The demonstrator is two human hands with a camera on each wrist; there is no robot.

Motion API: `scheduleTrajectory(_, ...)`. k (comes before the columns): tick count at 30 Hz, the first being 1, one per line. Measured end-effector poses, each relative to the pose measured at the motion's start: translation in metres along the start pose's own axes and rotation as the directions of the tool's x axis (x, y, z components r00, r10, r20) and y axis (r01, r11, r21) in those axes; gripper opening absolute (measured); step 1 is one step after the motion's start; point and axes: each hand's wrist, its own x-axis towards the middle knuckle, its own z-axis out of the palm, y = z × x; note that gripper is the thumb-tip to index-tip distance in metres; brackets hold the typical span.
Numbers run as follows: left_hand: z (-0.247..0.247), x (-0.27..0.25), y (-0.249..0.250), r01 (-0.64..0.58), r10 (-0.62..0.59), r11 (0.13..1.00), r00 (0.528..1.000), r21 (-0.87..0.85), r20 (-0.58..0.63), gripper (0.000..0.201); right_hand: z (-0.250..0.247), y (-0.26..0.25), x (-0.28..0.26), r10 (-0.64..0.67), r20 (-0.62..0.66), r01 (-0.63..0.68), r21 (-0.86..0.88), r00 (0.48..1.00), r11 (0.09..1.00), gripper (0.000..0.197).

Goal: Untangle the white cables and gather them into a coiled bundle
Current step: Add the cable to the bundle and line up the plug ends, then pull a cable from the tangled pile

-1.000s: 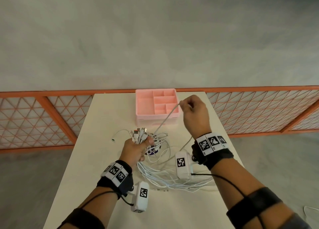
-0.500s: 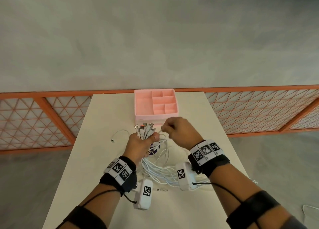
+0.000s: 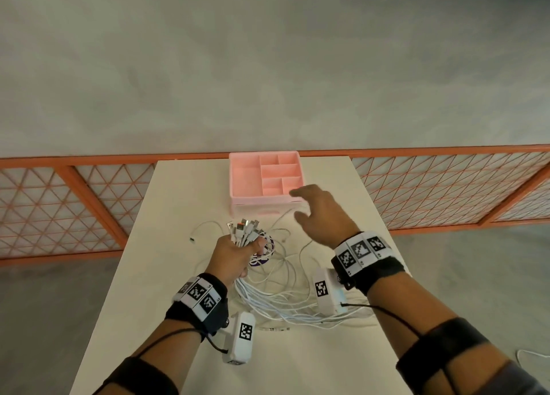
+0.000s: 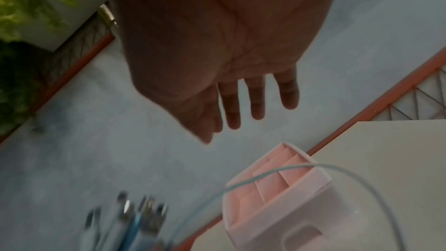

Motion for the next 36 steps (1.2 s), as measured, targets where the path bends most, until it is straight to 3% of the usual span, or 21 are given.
scheduleTrajectory(2, 0.004, -0.001, 0.006, -0.023, 0.023, 1.000, 0.999, -0.001, 0.026, 0.016, 0.013, -0.005, -0.005, -0.061, 0.125, 0.064, -0.023, 0.990, 0.998, 0.041)
scheduleTrajectory(4, 0.006, -0.002, 0.010, -0.029, 0.030, 0.999, 0.999, -0.018, 0.043, 0.015, 0.024, -0.006, -0.007, -0.048, 0.184, 0.043, 0.033, 0.982, 0.999, 0.031)
scheduleTrajectory(8, 0.001, -0.003, 0.009, -0.024, 0.029, 0.996, 0.998, -0.081, 0.059, 0.015, 0.026, -0.004, -0.007, 0.005, 0.158, -0.029, 0.149, 0.987, 0.988, 0.014)
scheduleTrajectory(13, 0.000, -0.007, 0.006, 0.024, -0.009, 0.995, 0.989, -0.101, 0.151, 0.019, 0.031, -0.004, -0.006, -0.089, 0.215, 0.067, 0.107, 0.972, 0.992, 0.037)
scheduleTrajectory(15, 0.001, -0.008, 0.007, 0.032, -0.015, 0.995, 0.983, -0.090, 0.185, 0.023, 0.034, -0.004, -0.004, -0.096, 0.236, 0.082, 0.067, 0.967, 0.994, 0.021)
scheduleTrajectory(19, -0.002, -0.005, 0.011, 0.051, -0.029, 0.986, 0.990, -0.157, 0.135, 0.021, 0.020, 0.001, 0.003, -0.021, 0.049, 0.011, 0.204, 0.999, 0.979, 0.016)
scheduleTrajectory(22, -0.008, -0.005, 0.007, 0.063, -0.049, 0.985, 0.994, -0.158, 0.095, 0.034, -0.015, 0.004, 0.012, 0.125, -0.138, -0.064, 0.381, 0.983, 0.923, 0.018)
scheduleTrajectory(26, -0.009, -0.007, 0.003, 0.103, -0.094, 0.978, 0.994, -0.183, 0.062, 0.026, -0.055, 0.023, 0.018, 0.290, -0.264, -0.131, 0.491, 0.920, 0.861, 0.019)
scheduleTrajectory(28, -0.008, -0.006, 0.002, 0.106, -0.102, 0.971, 0.994, -0.213, 0.030, 0.025, -0.067, 0.039, 0.014, 0.393, -0.313, -0.164, 0.565, 0.864, 0.809, 0.018)
scheduleTrajectory(31, -0.011, -0.003, 0.001, 0.086, -0.095, 0.961, 0.995, -0.264, -0.020, 0.024, -0.081, 0.074, 0.002, 0.613, -0.374, -0.195, 0.722, 0.696, 0.664, 0.014)
scheduleTrajectory(33, -0.011, -0.001, 0.004, 0.058, -0.078, 0.951, 0.995, -0.304, -0.054, 0.023, -0.082, 0.104, -0.007, 0.738, -0.349, -0.227, 0.800, 0.578, 0.556, 0.017)
scheduleTrajectory(36, -0.008, 0.000, 0.016, 0.013, -0.046, 0.918, 0.996, -0.397, -0.073, 0.024, -0.072, 0.144, -0.022, 0.839, -0.221, -0.343, 0.838, 0.497, 0.424, 0.029)
